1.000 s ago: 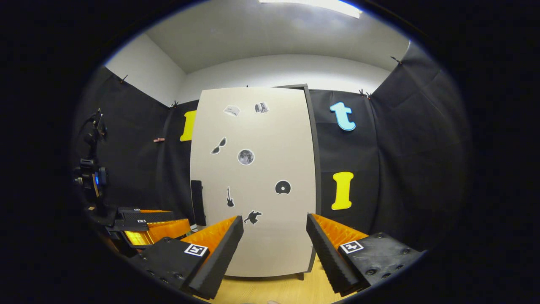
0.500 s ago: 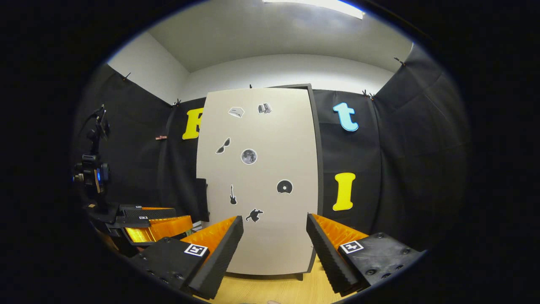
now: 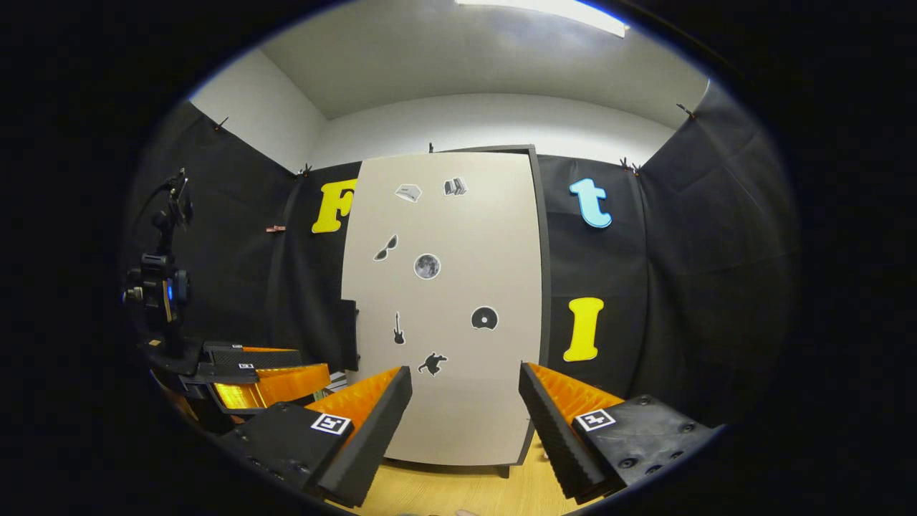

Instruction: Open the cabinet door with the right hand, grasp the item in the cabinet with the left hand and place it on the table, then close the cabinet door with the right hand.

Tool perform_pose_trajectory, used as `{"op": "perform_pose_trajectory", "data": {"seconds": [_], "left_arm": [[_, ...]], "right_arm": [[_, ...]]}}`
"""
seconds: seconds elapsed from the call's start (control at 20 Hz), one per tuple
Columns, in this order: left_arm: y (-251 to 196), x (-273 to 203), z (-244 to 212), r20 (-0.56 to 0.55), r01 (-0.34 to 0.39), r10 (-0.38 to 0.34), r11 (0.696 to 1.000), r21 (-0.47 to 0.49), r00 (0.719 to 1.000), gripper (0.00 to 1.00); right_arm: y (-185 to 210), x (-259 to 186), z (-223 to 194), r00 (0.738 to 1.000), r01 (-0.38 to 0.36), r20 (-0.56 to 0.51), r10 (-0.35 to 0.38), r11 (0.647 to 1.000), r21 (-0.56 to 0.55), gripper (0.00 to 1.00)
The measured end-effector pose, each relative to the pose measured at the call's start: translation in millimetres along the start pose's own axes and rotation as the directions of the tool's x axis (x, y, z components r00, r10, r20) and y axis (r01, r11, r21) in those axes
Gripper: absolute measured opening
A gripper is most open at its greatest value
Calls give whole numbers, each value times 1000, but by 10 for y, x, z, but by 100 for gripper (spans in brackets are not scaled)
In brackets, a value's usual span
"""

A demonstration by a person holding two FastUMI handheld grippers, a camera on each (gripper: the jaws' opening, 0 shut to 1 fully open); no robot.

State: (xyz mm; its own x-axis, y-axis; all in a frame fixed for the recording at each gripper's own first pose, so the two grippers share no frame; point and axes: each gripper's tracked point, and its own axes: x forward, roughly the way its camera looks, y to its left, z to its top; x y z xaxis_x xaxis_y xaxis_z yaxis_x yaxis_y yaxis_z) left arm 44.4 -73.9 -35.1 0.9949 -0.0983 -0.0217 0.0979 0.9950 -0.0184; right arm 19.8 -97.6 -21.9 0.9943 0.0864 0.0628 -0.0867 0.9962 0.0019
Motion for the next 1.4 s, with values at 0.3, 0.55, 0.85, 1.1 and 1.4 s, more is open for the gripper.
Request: {"op": "perform_pose_trajectory", "data": {"seconds": [0.3, 0.55, 0.85, 1.1, 1.4], "left_arm": [[-20, 10, 14, 4, 8, -8, 1000, 9, 1000, 95], [-35, 8, 5, 2, 10, -10, 1000, 10, 1000, 95], [-51, -17, 23, 3, 12, -12, 1000, 16, 1000, 95], [-76, -37, 46, 8, 11, -12, 1000, 22, 1000, 95], [-109, -71, 53, 10, 16, -17, 1000, 23, 1000, 95]], "right_arm": [[8, 5, 16, 1000, 1, -1, -1, 1000, 4, 98], [3, 4, 33, 1000, 4, 4, -4, 1000, 7, 98], [-33, 12, 71, 1000, 9, 10, -9, 1000, 10, 98], [-1, -50, 94, 1000, 9, 9, -9, 1000, 8, 98], [30, -84, 118, 1000, 2, 11, -2, 1000, 7, 98]]}}
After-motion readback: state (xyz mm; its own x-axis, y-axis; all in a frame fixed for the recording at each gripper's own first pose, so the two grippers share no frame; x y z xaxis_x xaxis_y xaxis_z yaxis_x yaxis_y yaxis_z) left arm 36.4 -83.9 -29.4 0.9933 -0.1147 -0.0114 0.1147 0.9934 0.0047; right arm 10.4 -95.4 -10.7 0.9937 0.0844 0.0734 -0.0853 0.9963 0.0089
